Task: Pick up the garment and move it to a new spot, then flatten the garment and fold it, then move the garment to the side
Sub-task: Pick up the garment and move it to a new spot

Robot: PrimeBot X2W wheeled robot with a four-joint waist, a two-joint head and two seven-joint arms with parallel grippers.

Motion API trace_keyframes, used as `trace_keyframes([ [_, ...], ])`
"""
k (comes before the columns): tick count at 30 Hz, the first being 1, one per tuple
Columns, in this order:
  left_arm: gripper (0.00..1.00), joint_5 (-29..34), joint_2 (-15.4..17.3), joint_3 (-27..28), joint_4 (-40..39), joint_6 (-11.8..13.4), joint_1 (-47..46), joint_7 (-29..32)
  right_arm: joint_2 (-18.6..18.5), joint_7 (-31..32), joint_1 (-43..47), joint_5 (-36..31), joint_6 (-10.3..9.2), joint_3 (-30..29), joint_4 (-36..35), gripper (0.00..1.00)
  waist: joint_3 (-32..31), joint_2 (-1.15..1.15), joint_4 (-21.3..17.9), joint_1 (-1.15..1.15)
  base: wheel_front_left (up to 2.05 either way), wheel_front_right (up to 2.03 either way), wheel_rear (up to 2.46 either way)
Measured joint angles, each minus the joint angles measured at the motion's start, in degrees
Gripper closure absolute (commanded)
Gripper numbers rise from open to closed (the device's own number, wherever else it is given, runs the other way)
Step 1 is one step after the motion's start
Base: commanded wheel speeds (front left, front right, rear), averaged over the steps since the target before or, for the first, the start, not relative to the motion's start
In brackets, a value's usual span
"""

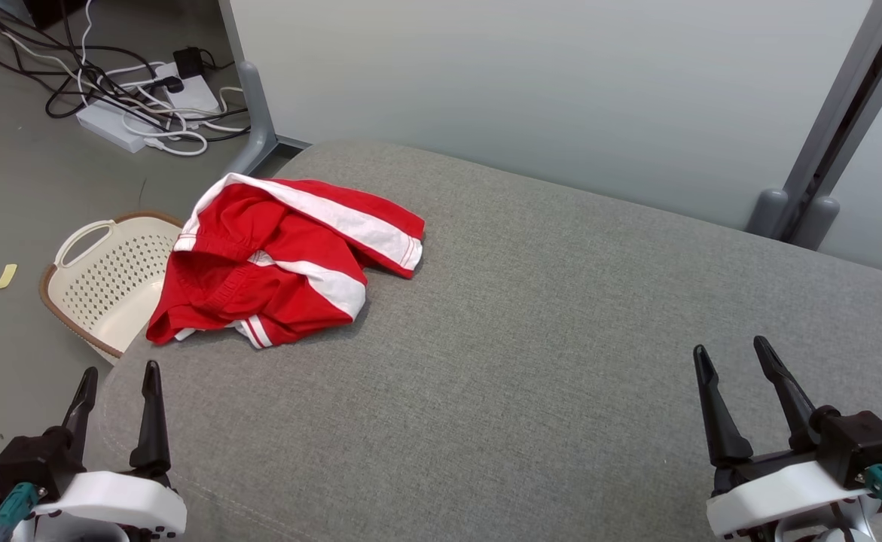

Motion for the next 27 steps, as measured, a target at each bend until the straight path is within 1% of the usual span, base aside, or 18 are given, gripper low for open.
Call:
trace_keyframes([
  [3, 0.00, 0.1, 0.0, 0.0, -0.6, 0.0, -0.4, 0.0, 0.0, 0.4, 0.0, -0.1, -0.01, -0.1, -0.3, 0.00, 0.4, 0.00, 0.0, 0.00, 0.00, 0.00, 0.00],
  [8, 0.00, 0.3, 0.4, -0.2, -0.5, 0.0, -3.8, 0.0, -0.1, 1.3, 0.0, -0.2, -0.01, 0.0, -1.1, 0.00, 1.3, 0.00, -0.6, 0.00, 0.00, 0.00, 0.00],
  [13, 0.00, -0.7, 1.4, -0.2, 1.8, -1.0, -10.2, 0.4, -1.1, 3.2, -1.8, -1.2, -0.01, 0.9, -3.4, 0.00, 4.1, 0.00, -2.1, 0.00, 0.00, 0.00, 0.00],
  [19, 0.00, -3.0, 2.4, -0.4, 9.8, -2.7, -19.6, 2.6, -3.0, 5.6, -4.8, -2.2, 0.00, 1.9, -6.7, 0.00, 9.6, 0.00, -5.2, 0.00, 0.00, 0.00, 0.00],
  [27, 0.00, -7.6, 5.0, -1.0, 26.6, -5.0, -29.5, 5.7, -4.1, 7.2, -8.0, -3.1, 0.00, 3.0, -9.4, 0.00, 17.9, 0.00, -9.7, 0.00, 0.00, 0.00, 0.00],
])
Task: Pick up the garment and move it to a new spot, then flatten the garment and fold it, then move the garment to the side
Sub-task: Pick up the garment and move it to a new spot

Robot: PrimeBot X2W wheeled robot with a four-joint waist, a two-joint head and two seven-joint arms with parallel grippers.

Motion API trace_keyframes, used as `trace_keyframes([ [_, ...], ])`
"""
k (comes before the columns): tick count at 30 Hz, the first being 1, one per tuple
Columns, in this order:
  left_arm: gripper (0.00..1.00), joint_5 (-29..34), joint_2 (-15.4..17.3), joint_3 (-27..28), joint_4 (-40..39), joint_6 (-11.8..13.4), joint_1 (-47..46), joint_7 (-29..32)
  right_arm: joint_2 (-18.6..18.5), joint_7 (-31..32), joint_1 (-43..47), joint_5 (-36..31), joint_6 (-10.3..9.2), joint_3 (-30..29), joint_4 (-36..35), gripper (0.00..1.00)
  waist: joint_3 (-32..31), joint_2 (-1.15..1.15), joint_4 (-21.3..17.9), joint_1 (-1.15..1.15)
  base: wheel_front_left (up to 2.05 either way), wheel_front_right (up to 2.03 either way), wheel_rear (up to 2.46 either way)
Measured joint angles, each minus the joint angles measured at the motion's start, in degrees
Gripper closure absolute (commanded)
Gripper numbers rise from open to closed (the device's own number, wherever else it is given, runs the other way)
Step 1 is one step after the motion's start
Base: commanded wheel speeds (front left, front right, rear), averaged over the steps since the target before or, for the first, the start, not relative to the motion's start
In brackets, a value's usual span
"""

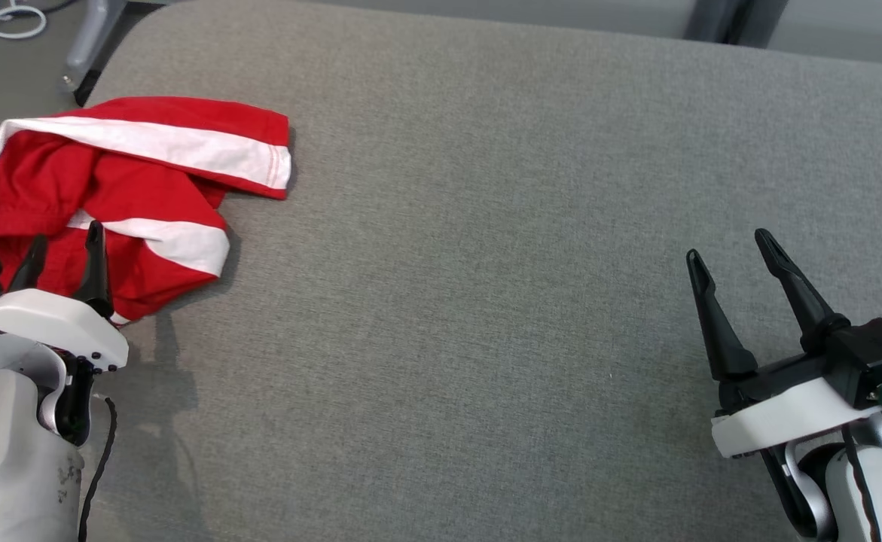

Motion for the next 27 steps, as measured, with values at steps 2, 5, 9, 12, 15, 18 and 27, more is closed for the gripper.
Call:
trace_keyframes([
  [2, 0.00, -1.0, 0.4, -0.9, 3.7, -0.1, -1.6, 1.0, -0.1, 0.1, -0.5, -0.1, 0.00, 0.1, -0.2, 0.00, 1.8, 0.00, -0.9, 0.00, 0.00, 0.00, 0.00],
  [5, 0.00, -2.8, 0.4, -2.4, 8.2, -0.4, -3.8, 2.7, -0.4, 0.1, -1.5, -0.1, 0.00, 0.2, -0.5, 0.00, 4.2, 0.00, -2.0, 0.00, 0.00, 0.00, 0.00],
  [9, 0.33, -6.2, 0.3, -6.0, 11.1, -0.4, -5.2, 5.7, -0.4, 0.1, -2.3, -0.5, 0.00, 0.2, -0.4, 0.00, 6.3, 0.00, -2.9, 0.00, 0.00, 0.00, 0.00],
  [12, 1.00, -8.1, 1.3, -8.3, 11.4, -0.4, -5.7, 5.0, -0.3, 0.0, -2.5, -0.5, 0.00, 0.3, -0.2, 0.00, 6.7, 0.00, -3.0, 0.00, 0.00, 0.00, 0.00],
  [15, 1.00, -8.0, 2.9, -9.6, 11.8, -0.5, -6.4, 0.9, -0.2, 0.0, -2.7, -0.5, 0.00, 0.0, 0.2, 0.00, 6.3, 0.00, -2.8, 0.00, 0.00, 0.00, 0.00],
  [18, 1.00, -6.9, 4.6, -10.2, 12.1, -0.5, -8.3, -3.4, 0.1, -0.8, -2.8, -0.2, 0.00, -0.2, 1.2, 0.00, 5.0, 0.00, -2.4, 0.00, 0.00, 0.00, 0.00],
  [27, 1.00, -2.9, 9.2, -8.9, 4.8, 2.5, -10.1, -5.5, 1.4, -3.0, -2.1, 0.5, 0.00, -1.4, 3.5, 0.00, -0.2, 0.00, -2.7, 0.00, 0.00, 0.00, 0.00],
])
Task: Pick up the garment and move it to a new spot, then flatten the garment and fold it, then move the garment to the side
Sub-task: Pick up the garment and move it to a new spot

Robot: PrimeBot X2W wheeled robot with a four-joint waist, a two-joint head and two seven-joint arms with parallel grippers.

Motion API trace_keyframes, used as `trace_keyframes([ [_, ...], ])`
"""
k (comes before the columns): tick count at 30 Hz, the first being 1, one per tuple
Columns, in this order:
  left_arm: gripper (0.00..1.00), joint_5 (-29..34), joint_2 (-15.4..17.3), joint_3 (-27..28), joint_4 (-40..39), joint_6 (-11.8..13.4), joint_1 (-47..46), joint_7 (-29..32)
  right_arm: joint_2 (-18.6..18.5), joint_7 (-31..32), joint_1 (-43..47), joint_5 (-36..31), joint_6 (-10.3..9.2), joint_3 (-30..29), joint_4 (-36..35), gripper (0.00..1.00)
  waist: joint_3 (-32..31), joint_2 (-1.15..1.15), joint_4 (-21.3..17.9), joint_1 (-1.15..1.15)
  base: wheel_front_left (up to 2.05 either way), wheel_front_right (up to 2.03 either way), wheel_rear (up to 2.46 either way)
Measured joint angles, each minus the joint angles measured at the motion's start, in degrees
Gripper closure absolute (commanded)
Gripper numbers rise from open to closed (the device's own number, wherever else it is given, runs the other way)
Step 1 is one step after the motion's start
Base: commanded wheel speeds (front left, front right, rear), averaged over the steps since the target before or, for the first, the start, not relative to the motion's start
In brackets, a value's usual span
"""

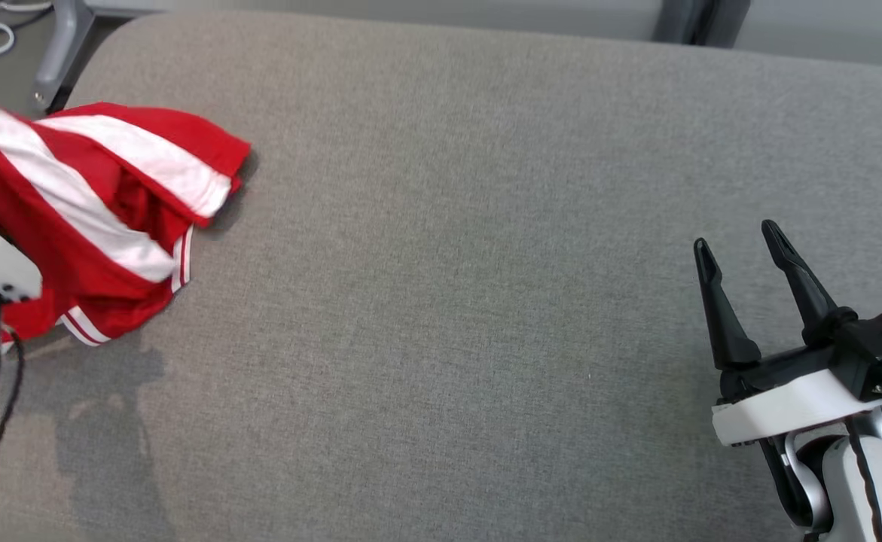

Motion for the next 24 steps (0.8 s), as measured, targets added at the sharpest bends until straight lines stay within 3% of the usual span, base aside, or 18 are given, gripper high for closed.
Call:
trace_keyframes([
  [13, 1.00, 3.0, 2.0, 3.0, -24.0, 5.0, 16.4, 0.2, 2.1, -2.3, 5.4, 1.4, 0.00, -0.9, 2.6, 0.00, -10.0, 0.00, -3.6, 0.00, 0.00, 0.00, 0.00],
  [24, 1.00, 2.5, -1.7, 3.5, -53.1, 14.7, 41.3, 7.6, 2.6, -1.6, 10.3, 2.4, 0.00, -2.7, 1.3, 0.00, -16.2, 0.00, -10.8, 0.00, 0.00, 0.00, 0.00],
])
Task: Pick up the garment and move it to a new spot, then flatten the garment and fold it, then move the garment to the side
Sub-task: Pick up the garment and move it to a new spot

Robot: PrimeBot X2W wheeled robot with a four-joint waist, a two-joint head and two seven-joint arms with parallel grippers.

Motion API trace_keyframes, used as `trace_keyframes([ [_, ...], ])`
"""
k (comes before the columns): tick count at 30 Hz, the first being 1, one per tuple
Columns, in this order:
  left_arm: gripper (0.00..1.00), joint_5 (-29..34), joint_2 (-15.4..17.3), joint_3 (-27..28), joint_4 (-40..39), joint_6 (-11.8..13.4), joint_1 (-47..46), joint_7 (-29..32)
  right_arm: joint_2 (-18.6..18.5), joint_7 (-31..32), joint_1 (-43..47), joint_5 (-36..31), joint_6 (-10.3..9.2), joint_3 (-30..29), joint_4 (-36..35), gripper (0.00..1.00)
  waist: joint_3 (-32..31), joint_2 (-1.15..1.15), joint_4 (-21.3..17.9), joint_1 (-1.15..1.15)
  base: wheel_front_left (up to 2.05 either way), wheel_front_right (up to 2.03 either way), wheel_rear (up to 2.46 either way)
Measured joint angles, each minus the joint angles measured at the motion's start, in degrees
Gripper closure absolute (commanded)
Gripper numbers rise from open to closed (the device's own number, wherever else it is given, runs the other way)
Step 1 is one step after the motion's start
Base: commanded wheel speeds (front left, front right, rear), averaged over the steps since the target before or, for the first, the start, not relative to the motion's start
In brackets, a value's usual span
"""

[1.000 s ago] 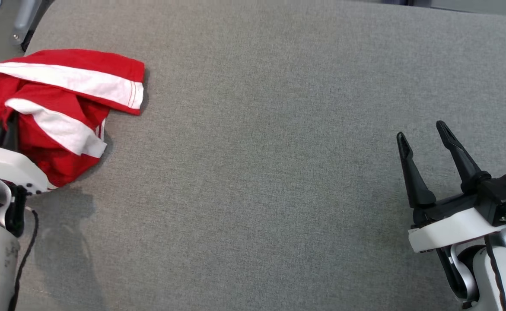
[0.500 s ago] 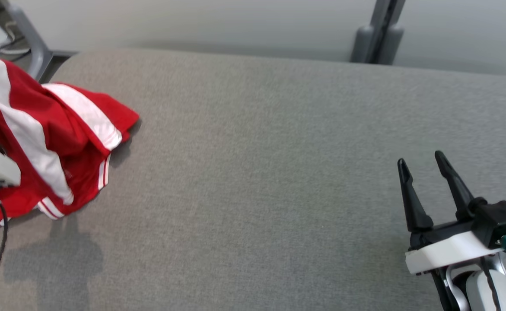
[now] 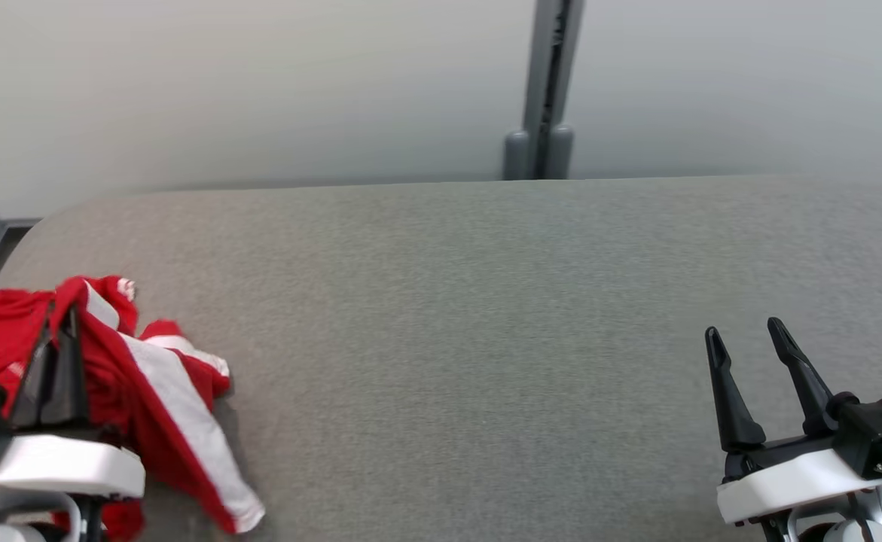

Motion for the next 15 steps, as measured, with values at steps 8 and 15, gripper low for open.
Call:
trace_keyframes([
  [8, 1.00, 0.1, -2.9, -5.3, -7.2, 0.0, 2.3, 2.4, 0.1, 1.1, 0.0, 0.1, 0.00, -0.2, -2.1, 0.00, 0.3, 0.00, -6.0, 0.00, 0.00, 0.00, 0.00],
  [15, 1.00, 1.3, -5.7, -12.9, -3.3, -5.3, -8.8, 2.6, 0.4, 0.8, -1.9, 0.3, 0.00, 0.5, -2.4, 0.00, 3.1, 0.00, -12.1, 0.00, 0.00, 0.00, 0.00],
])
